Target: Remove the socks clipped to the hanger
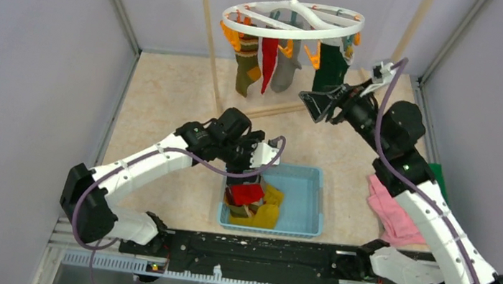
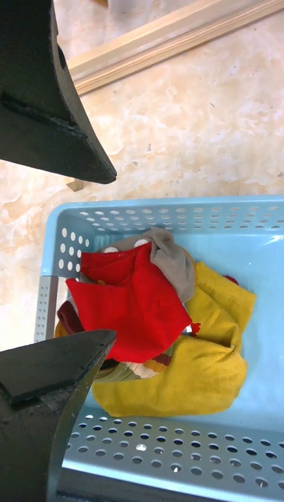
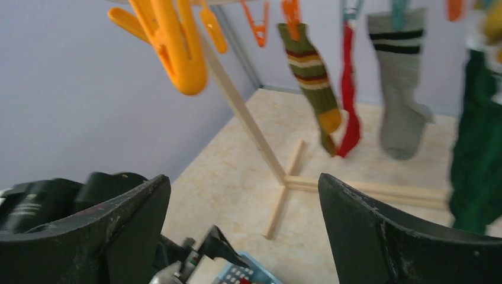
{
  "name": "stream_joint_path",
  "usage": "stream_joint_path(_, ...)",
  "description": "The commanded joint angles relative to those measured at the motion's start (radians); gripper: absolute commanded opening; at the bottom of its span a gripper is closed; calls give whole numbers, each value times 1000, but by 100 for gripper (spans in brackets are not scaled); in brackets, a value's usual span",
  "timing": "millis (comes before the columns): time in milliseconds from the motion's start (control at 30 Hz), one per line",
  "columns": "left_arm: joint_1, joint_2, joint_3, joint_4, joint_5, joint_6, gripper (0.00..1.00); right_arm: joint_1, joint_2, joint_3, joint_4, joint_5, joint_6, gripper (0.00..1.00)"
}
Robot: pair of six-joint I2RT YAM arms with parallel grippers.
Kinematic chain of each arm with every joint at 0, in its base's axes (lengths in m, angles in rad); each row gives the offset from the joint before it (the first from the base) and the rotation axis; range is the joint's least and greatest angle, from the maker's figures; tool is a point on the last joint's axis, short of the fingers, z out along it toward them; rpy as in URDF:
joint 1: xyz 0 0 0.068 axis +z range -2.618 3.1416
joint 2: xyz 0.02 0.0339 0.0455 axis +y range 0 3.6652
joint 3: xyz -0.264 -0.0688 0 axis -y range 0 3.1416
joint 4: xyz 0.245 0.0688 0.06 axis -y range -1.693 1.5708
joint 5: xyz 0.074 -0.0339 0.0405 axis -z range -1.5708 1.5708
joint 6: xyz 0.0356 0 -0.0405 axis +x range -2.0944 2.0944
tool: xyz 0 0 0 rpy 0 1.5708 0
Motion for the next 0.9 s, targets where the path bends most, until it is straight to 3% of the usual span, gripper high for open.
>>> stream_joint_path(0,19,-26,65,-109,71,26,99,-51,-100,-98,-95,257,-102,93)
stream_joint_path(167,55,-38,144,-143,163,10,99,-170,-63,-201,81,331,-230,93)
stream_joint_path(267,63,-38,186,-169,184,6,99,-209,117,-160,212,263,-332,93)
stream_joint_path(367,74,-43,211,-194,194,5,99,-226,301,-77,349,299,-421,88)
stream_joint_path(500,114,-52,242,-239,242,8,99,-241,492,47,502,261,-464,64)
stream_joint_path(700,182,-53,269,-279,298,15,99,-241,508,13,689,231,-412,4)
stream_joint_path(733,186,-54,269,-278,301,15,99,-240,484,-17,719,225,-393,0)
stream_joint_path(867,196,-51,270,-264,322,10,99,-234,371,-124,745,190,-326,0)
